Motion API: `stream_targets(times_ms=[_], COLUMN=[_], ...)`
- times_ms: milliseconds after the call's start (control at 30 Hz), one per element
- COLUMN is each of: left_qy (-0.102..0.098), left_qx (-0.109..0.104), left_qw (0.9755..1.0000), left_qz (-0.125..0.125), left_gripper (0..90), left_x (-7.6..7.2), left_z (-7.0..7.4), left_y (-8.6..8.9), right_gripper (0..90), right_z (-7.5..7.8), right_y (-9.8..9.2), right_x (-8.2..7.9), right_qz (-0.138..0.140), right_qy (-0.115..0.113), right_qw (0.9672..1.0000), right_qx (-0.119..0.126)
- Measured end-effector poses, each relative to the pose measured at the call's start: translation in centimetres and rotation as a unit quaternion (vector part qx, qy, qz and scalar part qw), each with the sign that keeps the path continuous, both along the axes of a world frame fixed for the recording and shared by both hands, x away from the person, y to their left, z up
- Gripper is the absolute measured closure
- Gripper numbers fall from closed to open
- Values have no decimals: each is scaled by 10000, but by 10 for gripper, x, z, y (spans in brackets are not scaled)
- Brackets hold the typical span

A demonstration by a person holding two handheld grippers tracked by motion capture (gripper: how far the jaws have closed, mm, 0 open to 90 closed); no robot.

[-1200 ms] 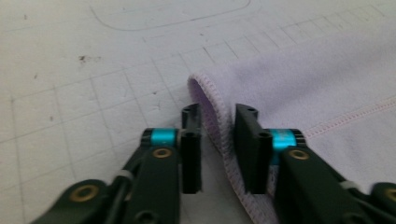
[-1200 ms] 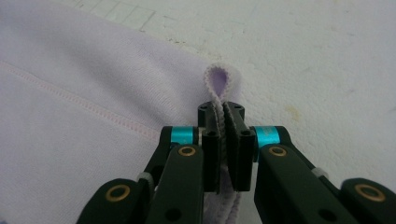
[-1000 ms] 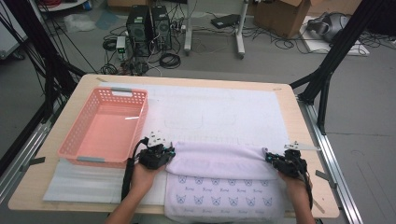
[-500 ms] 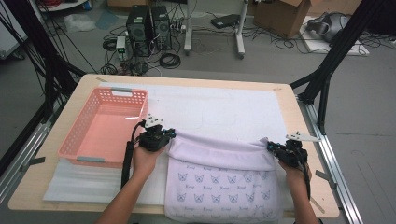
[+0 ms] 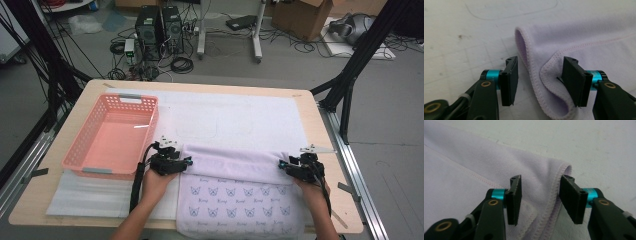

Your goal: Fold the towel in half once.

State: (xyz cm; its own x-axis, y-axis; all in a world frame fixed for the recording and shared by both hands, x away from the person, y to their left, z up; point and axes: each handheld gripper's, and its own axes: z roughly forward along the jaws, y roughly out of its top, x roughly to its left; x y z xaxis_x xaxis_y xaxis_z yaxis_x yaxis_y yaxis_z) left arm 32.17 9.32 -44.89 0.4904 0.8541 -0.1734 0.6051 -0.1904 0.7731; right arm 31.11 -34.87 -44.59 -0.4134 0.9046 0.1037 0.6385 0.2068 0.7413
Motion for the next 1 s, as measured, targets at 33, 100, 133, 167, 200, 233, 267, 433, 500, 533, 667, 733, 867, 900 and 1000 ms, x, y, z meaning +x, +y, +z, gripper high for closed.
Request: stream_targets(times_ms=[33,100,133,167,200,233,267,433,500,533,667,733,867,900,1000], left_qy=[-79,-302,-345,-334,-242,-154,-162,-325,-386,-413,-500,-493,-463,-486,-593], left_qx=[76,207,289,310,251,144,78,-178,-230,-209,-250,-208,-288,-320,-458], left_qw=[9999,9990,9987,9987,9992,9996,9997,9993,9990,9989,9983,9983,9978,9974,9955], left_qz=[-76,-242,-245,-230,-219,-190,-150,40,62,65,191,231,382,436,576], left_gripper=[513,696,775,796,809,819,827,840,841,841,841,841,841,841,841], left_x=[-1,-6,-7,-6,-4,-2,0,10,16,20,37,46,63,67,77], left_z=[-1,-2,-2,-1,0,1,2,15,25,30,41,43,45,44,44], left_y=[-3,-10,-12,-14,-13,-10,-9,-4,-4,-4,-4,-5,-6,-6,-4], right_gripper=[687,837,853,862,868,872,873,880,882,882,882,882,882,882,881], right_z=[0,0,0,1,1,1,1,13,20,23,32,35,41,42,46], right_y=[2,5,8,9,8,7,4,1,3,2,-2,-2,0,0,1], right_x=[0,-1,-1,-1,0,0,0,5,8,12,30,37,52,56,71], right_qz=[96,162,192,222,239,210,200,105,43,9,-125,-150,-159,-182,-195], right_qy=[11,3,5,-11,7,6,-42,-487,-684,-732,-741,-730,-751,-758,-787], right_qw=[9999,9998,9997,9996,9996,9998,9998,9983,9973,9967,9962,9964,9967,9967,9966], right_qx=[-66,-66,-140,-182,-129,-20,84,317,274,344,444,410,256,234,161])
